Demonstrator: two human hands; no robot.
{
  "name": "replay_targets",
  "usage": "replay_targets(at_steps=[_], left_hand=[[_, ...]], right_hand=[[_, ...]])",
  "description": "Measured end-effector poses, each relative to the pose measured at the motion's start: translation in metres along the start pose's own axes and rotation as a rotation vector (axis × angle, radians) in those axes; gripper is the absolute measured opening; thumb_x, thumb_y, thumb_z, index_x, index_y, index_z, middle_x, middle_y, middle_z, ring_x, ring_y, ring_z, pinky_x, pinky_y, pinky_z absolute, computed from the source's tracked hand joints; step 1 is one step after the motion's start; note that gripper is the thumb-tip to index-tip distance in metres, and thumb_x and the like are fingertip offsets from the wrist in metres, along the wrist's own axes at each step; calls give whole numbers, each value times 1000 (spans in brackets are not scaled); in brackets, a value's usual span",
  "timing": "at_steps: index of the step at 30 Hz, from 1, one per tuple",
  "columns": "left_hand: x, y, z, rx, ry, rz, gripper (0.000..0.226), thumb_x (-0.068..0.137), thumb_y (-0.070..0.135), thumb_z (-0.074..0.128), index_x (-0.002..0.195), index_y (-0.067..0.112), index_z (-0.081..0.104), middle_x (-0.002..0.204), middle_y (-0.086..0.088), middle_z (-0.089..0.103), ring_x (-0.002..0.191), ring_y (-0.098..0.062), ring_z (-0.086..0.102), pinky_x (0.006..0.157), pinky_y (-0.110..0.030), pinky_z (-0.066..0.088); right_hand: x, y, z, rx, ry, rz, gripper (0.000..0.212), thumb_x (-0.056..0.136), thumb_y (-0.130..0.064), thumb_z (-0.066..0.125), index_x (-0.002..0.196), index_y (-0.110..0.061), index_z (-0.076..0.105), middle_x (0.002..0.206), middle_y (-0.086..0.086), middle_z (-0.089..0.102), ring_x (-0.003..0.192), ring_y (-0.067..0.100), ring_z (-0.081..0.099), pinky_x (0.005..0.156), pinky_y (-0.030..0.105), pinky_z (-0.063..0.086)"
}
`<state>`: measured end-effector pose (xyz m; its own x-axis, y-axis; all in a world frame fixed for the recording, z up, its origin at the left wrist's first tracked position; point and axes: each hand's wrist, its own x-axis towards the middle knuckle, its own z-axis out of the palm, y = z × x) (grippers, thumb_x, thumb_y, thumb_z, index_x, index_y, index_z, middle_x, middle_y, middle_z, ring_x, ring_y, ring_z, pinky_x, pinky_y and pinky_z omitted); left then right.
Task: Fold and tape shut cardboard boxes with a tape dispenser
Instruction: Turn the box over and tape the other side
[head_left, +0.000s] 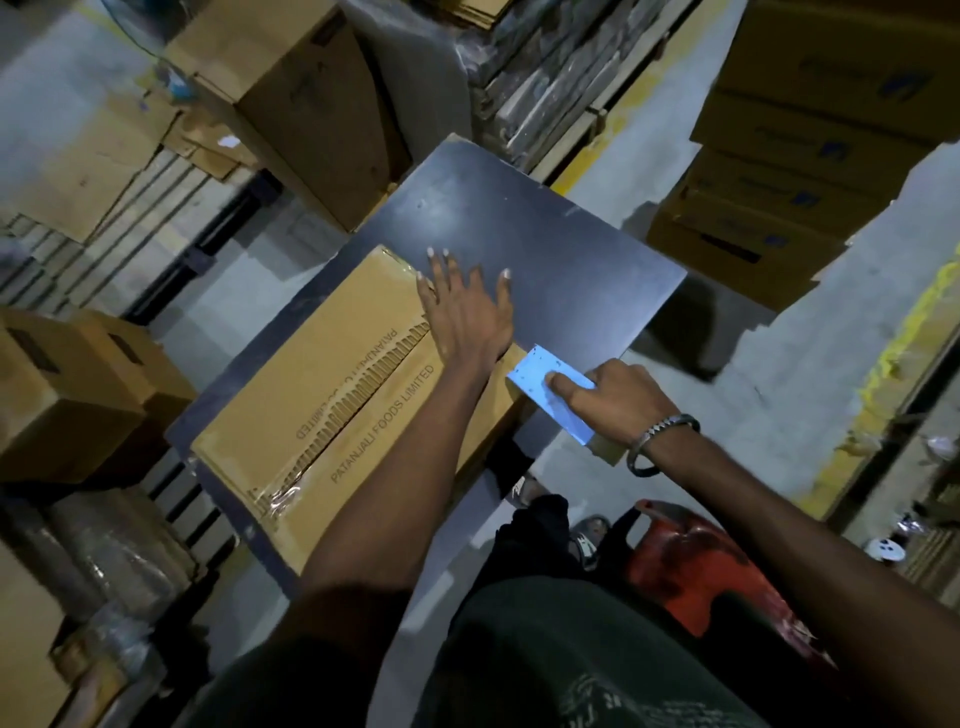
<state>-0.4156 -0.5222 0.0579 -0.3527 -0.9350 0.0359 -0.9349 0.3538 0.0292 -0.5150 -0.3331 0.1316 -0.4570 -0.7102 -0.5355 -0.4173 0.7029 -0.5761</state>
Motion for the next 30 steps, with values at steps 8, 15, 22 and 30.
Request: replay_targets(at_steps=[8, 15, 22, 30], left_hand=[[-1, -1, 0, -20, 21, -1, 81, 105, 70, 10, 151, 21, 56, 171, -16, 28, 163, -33, 3, 130, -56, 5], [0, 0, 2, -6, 12, 14, 71, 109, 62, 15, 146, 22, 60, 171, -13, 30, 163, -33, 4, 129, -57, 7], [-1, 2, 0, -6, 4, 16, 77, 108, 64, 8, 142, 23, 65, 171, -12, 30, 163, -33, 3, 129, -57, 5], [-2, 5, -2, -47, -39, -20, 90, 105, 70, 1, 137, 22, 69, 171, -11, 30, 163, -30, 2, 130, -56, -1]], right_hand=[[-9, 17, 1, -47, 12, 29, 65, 79, -79, 47, 65, -16, 54, 74, 7, 60, 73, 25, 62, 57, 33, 37], [-31, 31, -6, -80, 31, 52, 64, 89, -68, 53, 61, -11, 59, 60, 3, 60, 60, 18, 60, 53, 31, 37], [-22, 38, 9, -26, 7, 93, 60, 89, -67, 52, 67, -12, 65, 69, 3, 66, 66, 21, 63, 57, 31, 43], [5, 36, 21, 11, -33, 132, 65, 69, -79, 43, 66, -16, 58, 74, 6, 65, 68, 26, 65, 59, 32, 43]])
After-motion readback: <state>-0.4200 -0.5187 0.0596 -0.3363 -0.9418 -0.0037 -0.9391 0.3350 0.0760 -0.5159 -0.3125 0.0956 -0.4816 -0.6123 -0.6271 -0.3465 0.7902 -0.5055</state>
